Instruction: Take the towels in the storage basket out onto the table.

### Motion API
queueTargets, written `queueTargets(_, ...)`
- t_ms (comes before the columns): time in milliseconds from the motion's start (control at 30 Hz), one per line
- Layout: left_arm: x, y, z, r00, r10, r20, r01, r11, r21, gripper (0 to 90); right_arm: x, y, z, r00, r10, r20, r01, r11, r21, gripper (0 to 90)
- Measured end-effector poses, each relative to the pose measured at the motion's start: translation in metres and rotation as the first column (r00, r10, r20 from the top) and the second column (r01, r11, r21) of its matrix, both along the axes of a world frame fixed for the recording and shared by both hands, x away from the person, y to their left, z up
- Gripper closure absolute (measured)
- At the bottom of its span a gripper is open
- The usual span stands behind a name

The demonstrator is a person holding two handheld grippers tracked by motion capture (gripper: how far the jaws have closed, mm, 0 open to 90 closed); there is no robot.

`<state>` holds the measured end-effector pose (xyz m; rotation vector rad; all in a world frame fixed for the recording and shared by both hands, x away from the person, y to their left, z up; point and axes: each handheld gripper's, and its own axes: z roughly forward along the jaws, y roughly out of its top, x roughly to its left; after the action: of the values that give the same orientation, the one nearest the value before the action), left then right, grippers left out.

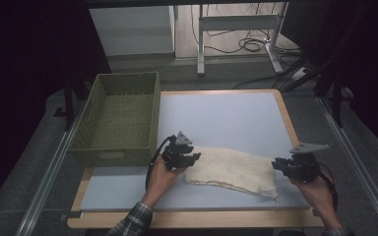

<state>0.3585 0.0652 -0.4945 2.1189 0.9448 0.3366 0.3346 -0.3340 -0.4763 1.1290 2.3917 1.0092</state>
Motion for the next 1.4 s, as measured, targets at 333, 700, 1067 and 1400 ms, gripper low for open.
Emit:
queueTargets(333,0.040,-0.007,-0.016,0.9938,0.111,0.001,-0.111,0.9903,0.084,51.1,0.035,0.005,-0.028,0.9973,-0.057,-0.046,0.055,0.997,-0.052,62.3)
queueTargets(700,0.045,-0.001,-0.037,0.9938,0.070,-0.087,-0.067,0.9972,0.033,74.8,0.033,0.008,-0.029,0.9976,-0.006,-0.069,0.000,0.996,-0.089,86.7)
queueTargets(1067,0.020,0.003,-0.027,0.9975,0.066,-0.024,-0.066,0.9978,0.000,86.3,0.083,0.007,-0.009,0.9989,-0.044,-0.014,0.043,0.995,-0.091,87.3)
queueTargets(1400,0.024,0.005,-0.023,0.9970,0.075,0.019,-0.075,0.9970,0.018,62.7,0.103,0.008,-0.024,0.9949,-0.088,-0.048,0.085,0.994,-0.070,83.1)
